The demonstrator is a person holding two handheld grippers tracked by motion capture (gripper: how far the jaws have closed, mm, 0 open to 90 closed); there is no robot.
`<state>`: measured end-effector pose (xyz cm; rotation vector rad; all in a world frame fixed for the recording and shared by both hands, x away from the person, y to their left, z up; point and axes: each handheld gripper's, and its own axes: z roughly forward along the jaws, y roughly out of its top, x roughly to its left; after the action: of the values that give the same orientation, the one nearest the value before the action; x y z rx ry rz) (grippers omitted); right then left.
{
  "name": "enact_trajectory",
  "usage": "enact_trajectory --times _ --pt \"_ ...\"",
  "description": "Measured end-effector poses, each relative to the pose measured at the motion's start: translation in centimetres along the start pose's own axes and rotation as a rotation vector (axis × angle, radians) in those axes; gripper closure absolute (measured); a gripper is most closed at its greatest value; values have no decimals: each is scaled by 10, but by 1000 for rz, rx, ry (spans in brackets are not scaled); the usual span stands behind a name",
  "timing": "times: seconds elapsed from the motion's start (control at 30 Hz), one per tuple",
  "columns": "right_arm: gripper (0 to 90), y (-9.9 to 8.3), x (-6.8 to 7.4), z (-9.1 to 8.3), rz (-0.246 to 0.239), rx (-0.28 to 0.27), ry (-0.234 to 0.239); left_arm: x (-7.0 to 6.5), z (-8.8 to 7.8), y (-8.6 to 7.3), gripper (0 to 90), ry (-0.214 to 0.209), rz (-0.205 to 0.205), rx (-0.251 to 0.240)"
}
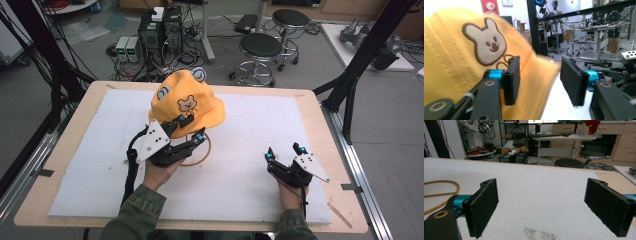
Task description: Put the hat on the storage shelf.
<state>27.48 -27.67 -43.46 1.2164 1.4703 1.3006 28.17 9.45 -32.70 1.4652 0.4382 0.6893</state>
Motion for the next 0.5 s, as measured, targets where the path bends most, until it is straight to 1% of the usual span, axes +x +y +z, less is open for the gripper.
enact_trajectory --times 0.1,0.17,0.27,0.33,0.5 --pt "109 0 0 0 0 2 -1 -2 -1 0 472 4 3 6" --pt "109 0 0 0 -4 -1 0 -3 -2 1 441 -1 2 4" --pt "109 0 0 0 -4 1 -1 -5 -4 2 403 -4 16 1" --pt "109 0 0 0 2 0 -1 -7 -6 4 394 -7 19 -3" --pt "109 0 0 0 -6 -3 -2 -11 -12 8 394 -13 27 -13"
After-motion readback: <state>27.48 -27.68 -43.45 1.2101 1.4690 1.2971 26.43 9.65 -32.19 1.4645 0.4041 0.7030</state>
